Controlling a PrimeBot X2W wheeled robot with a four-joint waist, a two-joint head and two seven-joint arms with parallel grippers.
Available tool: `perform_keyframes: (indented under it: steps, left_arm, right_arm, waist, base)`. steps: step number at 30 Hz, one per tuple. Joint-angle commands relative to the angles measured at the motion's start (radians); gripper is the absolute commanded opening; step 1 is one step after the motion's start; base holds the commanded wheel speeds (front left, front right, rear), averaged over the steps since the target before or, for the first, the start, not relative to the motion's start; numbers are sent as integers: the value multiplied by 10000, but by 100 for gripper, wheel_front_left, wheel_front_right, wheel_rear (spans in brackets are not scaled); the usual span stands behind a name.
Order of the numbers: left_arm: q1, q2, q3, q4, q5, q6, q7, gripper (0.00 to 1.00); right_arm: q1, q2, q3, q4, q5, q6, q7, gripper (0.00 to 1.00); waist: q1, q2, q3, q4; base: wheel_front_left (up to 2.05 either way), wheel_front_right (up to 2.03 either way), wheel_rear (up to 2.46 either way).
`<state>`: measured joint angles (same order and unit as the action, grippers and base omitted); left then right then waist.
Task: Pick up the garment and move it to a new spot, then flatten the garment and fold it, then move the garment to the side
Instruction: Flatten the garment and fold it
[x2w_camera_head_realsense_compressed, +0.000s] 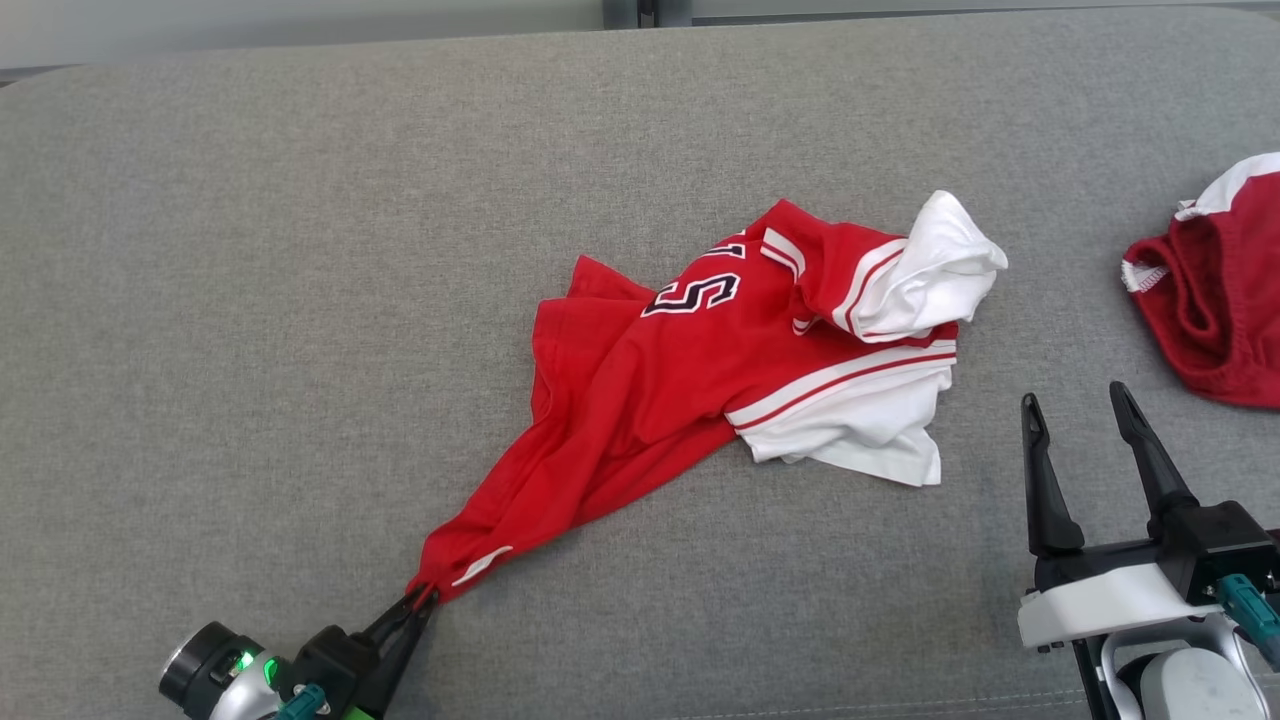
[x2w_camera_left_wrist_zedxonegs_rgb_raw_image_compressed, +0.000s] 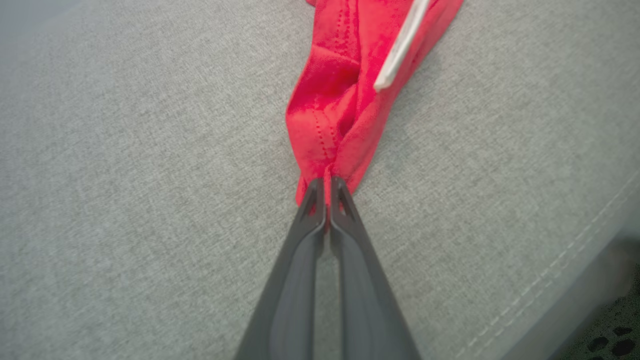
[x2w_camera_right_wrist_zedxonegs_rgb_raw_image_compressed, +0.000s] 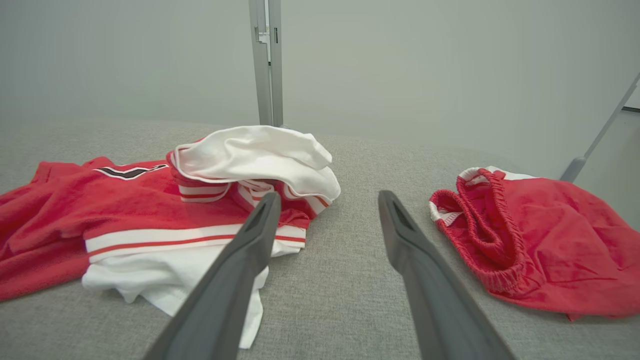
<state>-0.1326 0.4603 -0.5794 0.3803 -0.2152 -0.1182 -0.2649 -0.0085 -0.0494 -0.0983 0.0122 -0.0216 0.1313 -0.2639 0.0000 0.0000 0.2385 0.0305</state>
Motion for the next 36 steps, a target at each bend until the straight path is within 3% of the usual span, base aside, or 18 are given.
perform_keyframes:
  steps: [1,5,6,7,8,9,19,25,31,36]
  left_arm:
    - [184,-62,154,-83,-128,-47,16,0]
    - [538,-352,438,-341,-412,-111,10,0]
    - [643,-398,485,-406,-431,-120,10,9]
    - [752,-487,567,-465,-523,-123,10,27]
    - [863,-584,710,-538,-617,-121,10,53]
    - [964,-667,884,-644,-663,-124,10,99]
    - [2361,-1819,3371,-1808,-1573,-130,10,100]
    - [2737,-2826,5119,-3036,-1449,-131,10,100]
    - [2911,-3437,5757,-3393,-1235,-132,10,100]
    - [2744,-3496,5655,-3108,-935,-132,10,100]
  right_arm:
    - [31,-26,9,40,7,-12,-4,100]
    - [104,-26,8,47,64,-12,-4,100]
    - [137,-26,-12,46,71,-12,-3,100]
    - [178,-26,-35,50,67,-12,-4,100]
    - [209,-26,-61,51,61,-12,-4,100]
    - [234,-26,-87,47,49,-12,-3,100]
    - [590,-29,-410,-228,-31,-12,-3,100]
    - [935,-26,-762,-479,-45,-12,-4,100]
    - [1262,-24,-859,-603,-84,-12,-4,100]
    - [1433,-24,-554,-456,-174,-12,-3,100]
  waist:
    - [0,0,-41,-15]
    - [0,0,-130,-48]
    - [0,0,-167,-55]
    - [0,0,-203,-59]
    - [0,0,-242,-62]
    - [0,0,-285,-66]
    - [0,0,-808,79]
    - [0,0,-1184,491]
    - [0,0,-1648,776]
    - [0,0,-1808,973]
  base:
    - [0,0,0]
    - [0,0,0]
    - [0,0,0]
    - [0,0,0]
    - [0,0,0]
    - [0,0,0]
    - [0,0,0]
    - [0,0,0]
    - [0,0,0]
    - [0,0,0]
